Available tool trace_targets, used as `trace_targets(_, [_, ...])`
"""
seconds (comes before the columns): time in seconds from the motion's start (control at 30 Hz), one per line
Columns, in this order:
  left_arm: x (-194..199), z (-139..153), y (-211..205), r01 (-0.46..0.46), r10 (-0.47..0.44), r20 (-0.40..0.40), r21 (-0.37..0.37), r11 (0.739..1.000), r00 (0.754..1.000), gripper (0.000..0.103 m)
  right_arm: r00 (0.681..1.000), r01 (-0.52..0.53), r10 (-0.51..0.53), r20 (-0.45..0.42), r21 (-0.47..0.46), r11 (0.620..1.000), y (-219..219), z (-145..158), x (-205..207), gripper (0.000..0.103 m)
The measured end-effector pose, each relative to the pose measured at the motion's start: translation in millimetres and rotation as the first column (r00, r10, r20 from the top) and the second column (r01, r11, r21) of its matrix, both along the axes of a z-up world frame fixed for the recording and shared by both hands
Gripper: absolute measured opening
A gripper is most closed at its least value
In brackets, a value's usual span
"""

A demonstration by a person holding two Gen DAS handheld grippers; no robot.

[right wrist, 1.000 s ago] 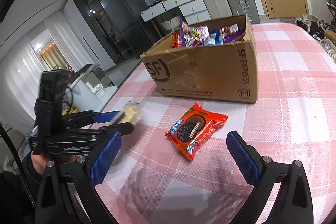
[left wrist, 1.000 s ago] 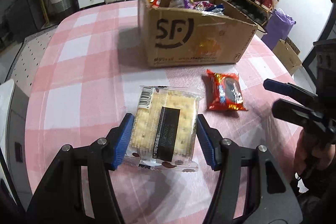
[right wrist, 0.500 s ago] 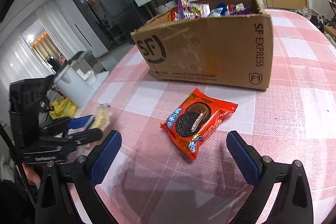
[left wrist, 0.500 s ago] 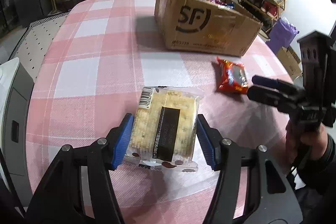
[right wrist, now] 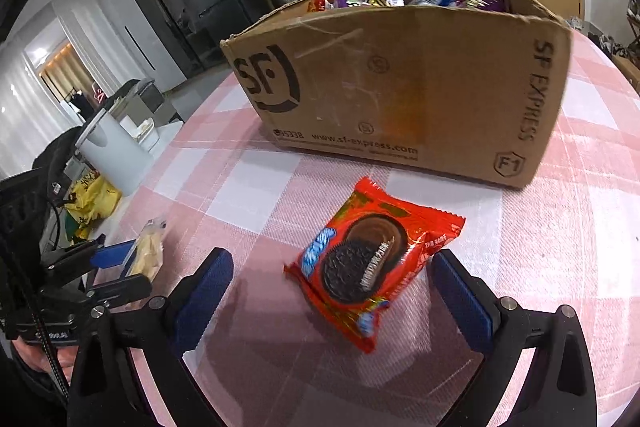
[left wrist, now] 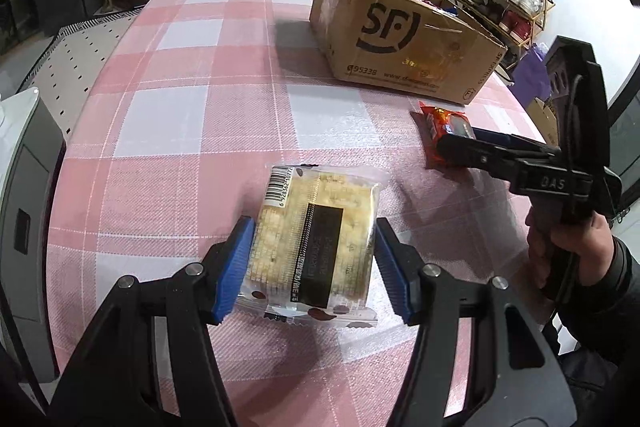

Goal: Organize snacks
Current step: 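Close the right tool on the red Oreo pack while the left tool holds the cracker pack, then carry both packs over the box and open both tools to drop them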

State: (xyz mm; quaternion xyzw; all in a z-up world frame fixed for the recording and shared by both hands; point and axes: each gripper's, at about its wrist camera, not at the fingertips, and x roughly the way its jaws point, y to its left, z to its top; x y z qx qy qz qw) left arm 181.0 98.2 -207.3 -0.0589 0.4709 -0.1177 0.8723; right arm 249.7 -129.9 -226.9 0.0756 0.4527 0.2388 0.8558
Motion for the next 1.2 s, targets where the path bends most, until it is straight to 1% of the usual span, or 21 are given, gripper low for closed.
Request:
trace_targets(0.1, [0.9, -1.8, 3.4, -0.01, 0.01, -0.005, -0.008, 1.0, 1.0, 0.057, 1.0, 0.021, -0.021, 0.007, -0.047, 0.999, 7.9, -0.5, 3.3, 0.097])
trace_targets(0.17, [0.9, -3.4, 5.3, -0.016, 0.016, -0.009, -0.01, 1.0, 1.0, 0.057, 0.999, 0.032, -0.031, 0.007, -0.061, 0.998, 11.4, -0.4, 5.0, 0.093])
trace_targets(0.23, [0.1, -4.0, 6.2, -0.02, 0.02, -0.011, -0.01, 1.0, 1.0, 0.057, 0.999, 0.038, -0.037, 0.014, -0.086, 0.996, 14.6, -0.5, 5.8, 0.086])
trace_targets(0.27, [0.0, -4.1, 6.7, -0.023, 0.023, -0.011, -0.01, 1.0, 1.0, 0.057, 0.999, 0.039, -0.038, 0.018, -0.098, 0.994, 16.1, -0.6, 6.0, 0.084])
trace_targets(0.37, [0.3, -4.0, 6.9, -0.026, 0.026, -0.014, -0.013, 1.0, 1.0, 0.057, 0.999, 0.038, -0.036, 0.024, -0.106, 0.994, 16.5, -1.5, 5.3, 0.08])
trace_targets(0.4, [-0.1, -3.7, 6.6, -0.027, 0.027, -0.013, -0.015, 1.0, 1.0, 0.057, 0.999, 0.037, -0.034, 0.027, -0.108, 0.993, 16.5, -1.8, 5.1, 0.077])
trace_targets(0.47, [-0.2, -3.1, 5.6, -0.03, 0.029, -0.013, -0.016, 0.999, 0.999, 0.057, 0.999, 0.029, -0.026, 0.028, -0.108, 0.994, 15.2, -1.7, 4.9, 0.07])
trace_targets(0.53, [-0.7, -2.6, 5.5, -0.032, 0.032, -0.013, -0.015, 0.999, 0.999, 0.057, 0.999, 0.023, -0.02, 0.028, -0.111, 0.994, 10.2, -1.1, 4.7, 0.054])
trace_targets(0.57, [-1.3, -1.8, 4.9, -0.033, 0.033, -0.013, -0.012, 0.999, 0.999, 0.057, 0.999, 0.024, -0.021, 0.024, -0.093, 0.995, 6.7, -1.1, 5.1, 0.052])
trace_targets(0.6, [-2.0, -0.8, 4.7, -0.035, 0.035, -0.012, -0.01, 0.999, 0.999, 0.057, 0.999, 0.04, -0.038, 0.019, -0.063, 0.997, -0.3, -1.8, 5.1, 0.045])
trace_targets(0.7, [-5.0, 2.4, 5.0, -0.041, 0.041, -0.009, -0.003, 0.999, 0.999, 0.057, 0.997, 0.08, -0.08, 0.011, -0.011, 0.997, -13.9, -3.4, 4.7, 0.045])
trace_targets(1.03, [-12.8, 11.4, -4.4, -0.043, 0.043, 0.002, 0.013, 0.999, 0.999, 0.057, 0.997, 0.065, -0.067, 0.029, 0.057, 0.996, -31.5, 5.5, -10.9, 0.045])
trace_targets(1.2, [-16.0, 14.9, -7.7, -0.048, 0.048, 0.003, 0.021, 0.999, 0.999, 0.057, 0.993, 0.09, -0.098, 0.065, 0.107, 0.99, -50.8, 18.1, -24.9, 0.045])
